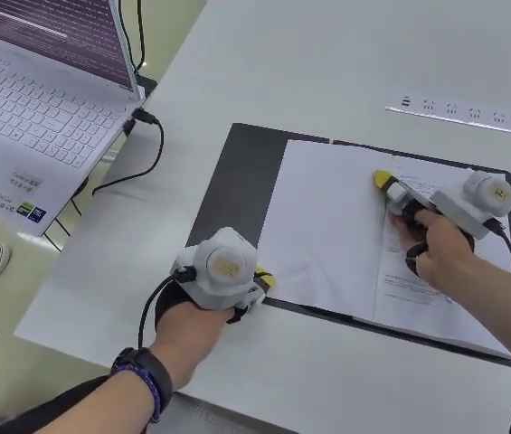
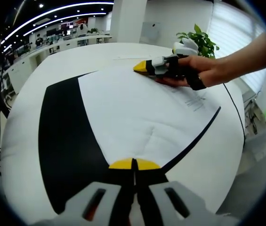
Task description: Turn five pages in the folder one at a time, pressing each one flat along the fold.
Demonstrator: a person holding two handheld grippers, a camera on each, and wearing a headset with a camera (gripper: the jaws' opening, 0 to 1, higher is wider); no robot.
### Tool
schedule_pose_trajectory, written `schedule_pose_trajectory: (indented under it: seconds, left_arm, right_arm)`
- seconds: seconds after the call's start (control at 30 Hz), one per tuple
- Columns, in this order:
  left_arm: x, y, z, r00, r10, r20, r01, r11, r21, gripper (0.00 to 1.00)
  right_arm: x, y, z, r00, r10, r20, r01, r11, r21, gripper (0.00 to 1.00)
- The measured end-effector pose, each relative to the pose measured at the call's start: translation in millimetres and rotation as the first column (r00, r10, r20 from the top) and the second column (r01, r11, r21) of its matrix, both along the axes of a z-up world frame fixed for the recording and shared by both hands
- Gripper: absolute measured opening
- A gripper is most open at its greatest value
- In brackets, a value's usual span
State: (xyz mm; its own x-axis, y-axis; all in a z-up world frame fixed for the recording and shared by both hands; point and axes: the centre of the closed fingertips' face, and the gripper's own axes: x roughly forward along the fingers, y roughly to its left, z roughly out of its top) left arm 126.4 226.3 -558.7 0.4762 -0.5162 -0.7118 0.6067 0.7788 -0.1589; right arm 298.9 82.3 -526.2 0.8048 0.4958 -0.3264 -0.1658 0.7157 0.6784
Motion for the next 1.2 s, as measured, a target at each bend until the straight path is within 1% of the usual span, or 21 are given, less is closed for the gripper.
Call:
schedule_pose_trajectory:
  seconds: [0.1,0.13,0.17,0.3,0.5,0.77,0.83,0.9,0.97,1.0,1.03,1.07,1.1,1.2]
  left_arm:
    - [0.3,0.5,-0.4,1.000,-0.002,0.003,0.002,1.000,-0.006,0.00]
    - [0.5,0.7,-0.4,1.000,0.003,0.000,-0.003,1.000,-0.014,0.00]
    - [0.7,0.8,-0.6,1.000,0.006,-0.001,-0.006,1.000,-0.016,0.00]
    - [0.2,0.2,-0.3,1.000,0.013,0.010,-0.013,1.000,-0.010,0.00]
    - [0.2,0.2,-0.5,1.000,0.017,0.010,-0.017,1.000,-0.014,0.00]
    - [-0.7,-0.4,0.2,1.000,0.014,0.009,-0.014,1.000,-0.010,0.00]
    - [-0.9,-0.5,0.4,1.000,0.013,0.009,-0.013,1.000,-0.010,0.00]
    - [-0.8,-0.3,0.0,1.000,0.017,0.008,-0.017,1.000,-0.013,0.00]
    - [-0.8,0.0,0.0,1.000,0.022,0.010,-0.022,1.000,-0.018,0.00]
    - [-0.8,0.0,0.1,1.000,0.026,0.010,-0.025,0.999,-0.020,0.00]
    - [-1.0,-0.1,0.3,1.000,0.027,0.010,-0.026,0.999,-0.019,0.00]
    - [-1.2,-0.3,0.4,1.000,0.026,0.012,-0.026,1.000,-0.016,0.00]
    - [-1.3,-0.5,0.6,1.000,0.027,0.012,-0.027,1.000,-0.015,0.00]
    - [-0.8,0.1,-0.6,0.999,0.030,0.011,-0.030,0.999,-0.019,0.00]
  right_arm:
    - [-7.8,0.6,-0.4,1.000,0.002,-0.004,-0.002,1.000,0.003,0.00]
    - [-10.9,1.4,-1.4,1.000,0.021,0.001,-0.021,1.000,-0.014,0.00]
    - [-12.8,1.7,-1.6,1.000,0.029,0.002,-0.029,0.999,-0.019,0.00]
    - [-22.2,-3.3,-3.4,1.000,0.013,0.005,-0.013,1.000,-0.007,0.00]
    - [-33.0,-7.2,-3.9,1.000,0.012,0.009,-0.012,1.000,-0.008,0.00]
    - [-54.3,-4.5,-6.4,0.999,0.035,0.010,-0.035,0.999,-0.001,0.00]
    - [-59.5,-4.6,-6.3,0.999,0.035,0.007,-0.035,0.999,0.004,0.00]
    - [-64.4,-5.0,-5.7,1.000,0.015,-0.018,-0.014,0.999,0.051,0.00]
    - [-71.1,-6.0,-7.1,1.000,0.026,-0.003,-0.026,0.999,0.038,0.00]
    - [-73.8,-6.7,-6.2,1.000,0.014,-0.002,-0.014,0.998,0.053,0.00]
    - [-77.9,-7.5,-6.4,1.000,0.007,-0.011,-0.006,0.997,0.074,0.00]
    - [-75.7,-12.8,-8.7,1.000,0.010,-0.010,-0.009,0.997,0.072,0.00]
    - [-77.2,-14.1,-9.4,1.000,0.014,-0.008,-0.013,0.998,0.069,0.00]
    - [-87.2,-10.4,-11.0,0.999,0.038,-0.008,-0.037,0.997,0.066,0.00]
